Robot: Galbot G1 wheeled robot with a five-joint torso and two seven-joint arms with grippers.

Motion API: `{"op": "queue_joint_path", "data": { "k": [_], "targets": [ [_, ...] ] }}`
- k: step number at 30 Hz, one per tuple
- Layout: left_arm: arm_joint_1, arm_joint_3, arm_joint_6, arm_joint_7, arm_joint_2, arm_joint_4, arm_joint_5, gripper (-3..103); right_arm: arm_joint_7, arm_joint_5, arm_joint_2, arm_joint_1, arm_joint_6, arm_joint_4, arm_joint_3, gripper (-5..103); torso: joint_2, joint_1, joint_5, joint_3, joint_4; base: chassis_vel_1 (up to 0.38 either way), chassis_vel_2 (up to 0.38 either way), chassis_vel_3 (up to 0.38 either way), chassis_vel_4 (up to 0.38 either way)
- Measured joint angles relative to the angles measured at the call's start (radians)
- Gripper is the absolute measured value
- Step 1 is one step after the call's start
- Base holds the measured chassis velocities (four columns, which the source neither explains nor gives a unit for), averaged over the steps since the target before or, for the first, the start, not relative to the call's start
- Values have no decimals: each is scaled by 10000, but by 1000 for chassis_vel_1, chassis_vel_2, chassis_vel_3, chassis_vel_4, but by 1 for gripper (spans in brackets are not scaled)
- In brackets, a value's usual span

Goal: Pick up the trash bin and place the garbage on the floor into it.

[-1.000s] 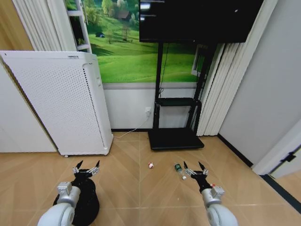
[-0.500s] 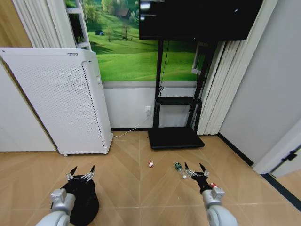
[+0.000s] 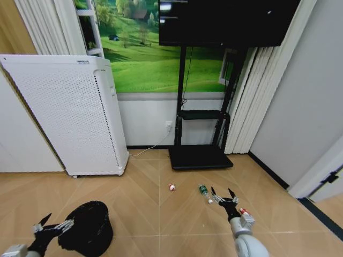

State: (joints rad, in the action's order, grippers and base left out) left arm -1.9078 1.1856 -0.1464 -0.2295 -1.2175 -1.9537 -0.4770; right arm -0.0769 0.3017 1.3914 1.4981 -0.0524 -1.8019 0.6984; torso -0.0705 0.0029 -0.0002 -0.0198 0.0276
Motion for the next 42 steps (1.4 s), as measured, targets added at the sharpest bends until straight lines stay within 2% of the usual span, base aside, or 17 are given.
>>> {"op": "queue_joint_path", "data": {
  "k": [6,9,10,11,12,13,18,31,42],
  "targets": [
    [100,198,-99,59,222,834,-231,100,61,-101,-1,-164,25,237,-131,100,-13,5,1,-10,1,0,0,0,0],
    [566,68,-880,615,216,1223,-175,100,172,-253,14,-221,15,395,-231,100,-21,7,1,-16,0,0,0,0,0],
    [566,68,-880,615,216,1223,-175,100,172,-253,14,-221,15,395,-231,100,-21,7,1,-16,0,0,0,0,0],
    [790,-70,-1482,993,228,1234,-217,100,234,-294,6,-245,0,446,-276,100,-23,7,1,-18,1,0,0,0,0],
    [790,-70,-1482,993,228,1234,-217,100,234,-294,6,-245,0,446,-276,100,-23,7,1,-18,1,0,0,0,0],
    [1029,-198,-1992,1220,269,1244,-301,100,254,-321,-6,-266,-21,488,-289,100,-26,8,2,-20,-1,0,0,0,0],
    [1696,-665,-2683,1410,460,1440,-354,100,278,-367,-14,-312,-68,590,-303,100,-32,10,3,-25,2,0,0,0,0],
    [2287,-1600,-3433,1432,122,1384,476,100,408,-409,22,-396,-203,714,-355,100,-40,13,2,-31,0,0,0,0,0],
    [2071,-1504,-3698,1703,-58,1278,782,100,420,-366,-21,-508,-188,981,-359,100,-46,14,4,-34,-1,0,0,0,0]
  ]
}}
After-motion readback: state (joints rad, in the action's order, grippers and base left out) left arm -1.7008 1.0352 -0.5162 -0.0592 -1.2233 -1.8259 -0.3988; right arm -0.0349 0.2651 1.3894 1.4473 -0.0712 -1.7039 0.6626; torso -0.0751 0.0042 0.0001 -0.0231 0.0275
